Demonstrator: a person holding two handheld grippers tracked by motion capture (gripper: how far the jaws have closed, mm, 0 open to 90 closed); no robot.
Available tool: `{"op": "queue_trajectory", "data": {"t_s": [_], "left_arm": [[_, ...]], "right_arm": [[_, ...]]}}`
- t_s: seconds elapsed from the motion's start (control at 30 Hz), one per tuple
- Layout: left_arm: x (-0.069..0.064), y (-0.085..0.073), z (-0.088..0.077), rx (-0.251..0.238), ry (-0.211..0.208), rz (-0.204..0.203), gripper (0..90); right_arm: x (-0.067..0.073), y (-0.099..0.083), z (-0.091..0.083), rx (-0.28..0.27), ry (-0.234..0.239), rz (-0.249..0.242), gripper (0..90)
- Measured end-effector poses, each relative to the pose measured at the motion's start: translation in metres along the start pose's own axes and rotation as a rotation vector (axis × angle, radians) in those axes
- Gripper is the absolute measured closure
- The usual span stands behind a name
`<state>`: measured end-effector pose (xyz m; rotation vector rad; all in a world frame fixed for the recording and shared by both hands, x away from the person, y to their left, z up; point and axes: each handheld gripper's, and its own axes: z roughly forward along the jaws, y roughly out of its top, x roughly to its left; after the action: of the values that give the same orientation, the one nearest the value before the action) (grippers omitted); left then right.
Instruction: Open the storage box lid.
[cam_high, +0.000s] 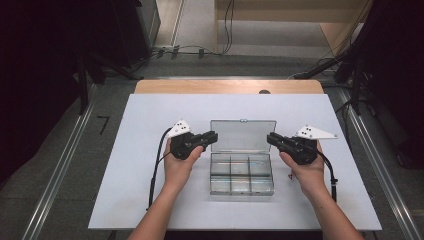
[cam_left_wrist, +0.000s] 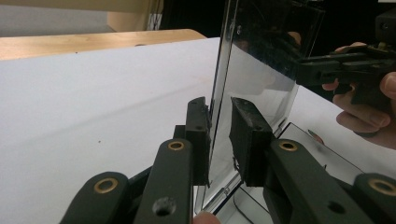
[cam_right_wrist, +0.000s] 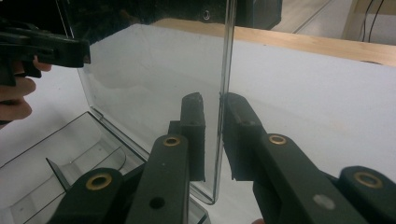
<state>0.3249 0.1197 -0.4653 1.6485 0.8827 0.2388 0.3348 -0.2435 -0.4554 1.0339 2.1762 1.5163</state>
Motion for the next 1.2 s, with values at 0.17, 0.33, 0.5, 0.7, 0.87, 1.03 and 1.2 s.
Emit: {"op": "queue_trajectory", "data": {"t_s": [0.17,0.33,0.5,0.7,0.87,1.03,1.2], "left_arm": [[0.002,0.0,0.0,0.0,-0.009,-0.024,77.2],[0.004,0.0,0.001,0.004,-0.007,-0.031,77.8],[0.007,-0.001,0.002,0.004,-0.004,-0.044,78.7],[0.01,-0.001,0.004,0.005,-0.004,-0.06,79.6],[0.011,-0.001,0.006,0.007,0.005,-0.067,79.7],[0.012,-0.002,0.007,0.012,0.009,-0.073,79.5],[0.013,-0.003,0.01,0.018,0.018,-0.08,78.0]], "right_arm": [[-0.002,0.0,0.002,-0.002,0.009,0.013,77.4],[-0.003,0.0,0.003,0.003,0.01,0.022,77.4],[-0.005,0.001,0.006,0.007,0.009,0.035,77.4],[-0.008,0.002,0.01,0.012,0.016,0.062,77.2],[-0.01,0.001,0.012,0.014,0.022,0.081,76.9],[-0.011,0.001,0.014,0.017,0.024,0.093,76.3],[-0.012,0.002,0.016,0.026,0.02,0.1,75.3]]}}
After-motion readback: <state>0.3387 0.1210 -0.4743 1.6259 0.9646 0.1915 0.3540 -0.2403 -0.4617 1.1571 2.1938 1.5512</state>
